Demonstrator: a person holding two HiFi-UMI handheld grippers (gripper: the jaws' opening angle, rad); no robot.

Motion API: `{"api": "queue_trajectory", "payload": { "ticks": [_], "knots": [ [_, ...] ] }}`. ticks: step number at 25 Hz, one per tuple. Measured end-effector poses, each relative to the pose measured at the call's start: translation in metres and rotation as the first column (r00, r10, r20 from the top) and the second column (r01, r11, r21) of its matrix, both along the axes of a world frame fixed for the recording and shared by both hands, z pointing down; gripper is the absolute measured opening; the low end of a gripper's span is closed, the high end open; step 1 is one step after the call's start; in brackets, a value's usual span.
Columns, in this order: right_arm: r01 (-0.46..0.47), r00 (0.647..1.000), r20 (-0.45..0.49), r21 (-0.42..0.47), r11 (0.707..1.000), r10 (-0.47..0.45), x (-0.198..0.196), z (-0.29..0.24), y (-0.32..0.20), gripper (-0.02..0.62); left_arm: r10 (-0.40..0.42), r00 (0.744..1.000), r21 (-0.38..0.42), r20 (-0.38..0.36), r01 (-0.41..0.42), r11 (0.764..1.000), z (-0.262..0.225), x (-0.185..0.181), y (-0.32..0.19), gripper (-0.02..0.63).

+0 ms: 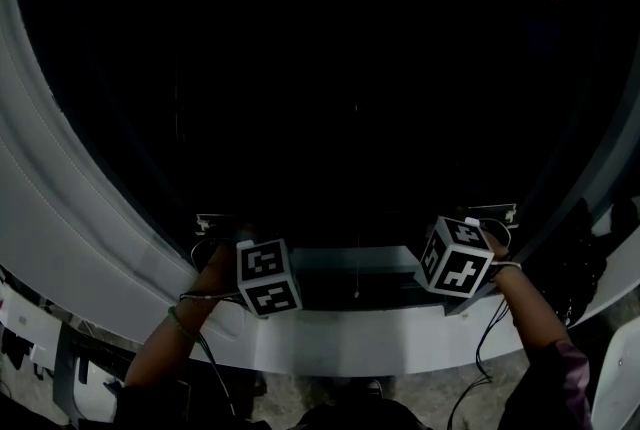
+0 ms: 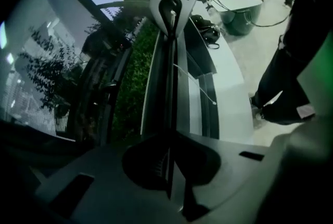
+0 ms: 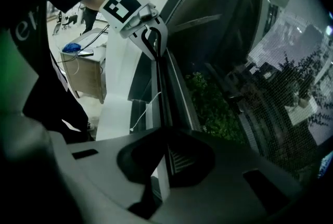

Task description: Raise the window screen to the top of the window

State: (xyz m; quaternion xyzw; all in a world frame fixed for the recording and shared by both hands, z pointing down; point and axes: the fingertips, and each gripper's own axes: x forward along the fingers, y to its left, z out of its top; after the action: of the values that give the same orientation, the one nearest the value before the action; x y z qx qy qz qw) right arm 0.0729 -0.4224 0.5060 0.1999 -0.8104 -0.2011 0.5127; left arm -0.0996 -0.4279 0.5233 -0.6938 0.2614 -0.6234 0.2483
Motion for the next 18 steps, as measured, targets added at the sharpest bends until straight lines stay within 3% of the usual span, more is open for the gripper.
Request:
{"api": "queue_trajectory", "payload": {
  "ticks": [2,4,8,14,18],
  "knots": [
    [0.011,1.000,-0.008,0.001,1.000,-0.011,0.001,-0.004,-0.001,0.023,0.006,0.998,0.020,0.068,-0.008,1.000,-0.002,0.000,-0.003,0.018],
    [0.015,1.000,-0.010,0.004,1.000,-0.015,0.001,-0.008,-0.002,0.023,0.003,0.997,0.013,0.080,-0.004,1.000,-0.004,0.001,-0.006,0.017],
    [0.017,1.000,0.002,0.074,0.997,-0.017,0.002,-0.024,-0.003,0.023,0.004,1.000,0.062,-0.013,-0.003,0.998,-0.025,0.002,-0.007,0.018],
    [0.016,0.999,0.024,0.211,0.977,-0.021,0.002,-0.086,-0.007,0.023,0.032,0.998,0.212,-0.060,-0.019,0.977,-0.090,0.004,-0.012,0.020],
    [0.007,0.998,0.052,0.272,0.962,-0.022,0.003,-0.127,-0.009,0.023,0.049,0.991,0.254,-0.126,-0.015,0.967,-0.132,0.005,-0.013,0.025]
  ]
}}
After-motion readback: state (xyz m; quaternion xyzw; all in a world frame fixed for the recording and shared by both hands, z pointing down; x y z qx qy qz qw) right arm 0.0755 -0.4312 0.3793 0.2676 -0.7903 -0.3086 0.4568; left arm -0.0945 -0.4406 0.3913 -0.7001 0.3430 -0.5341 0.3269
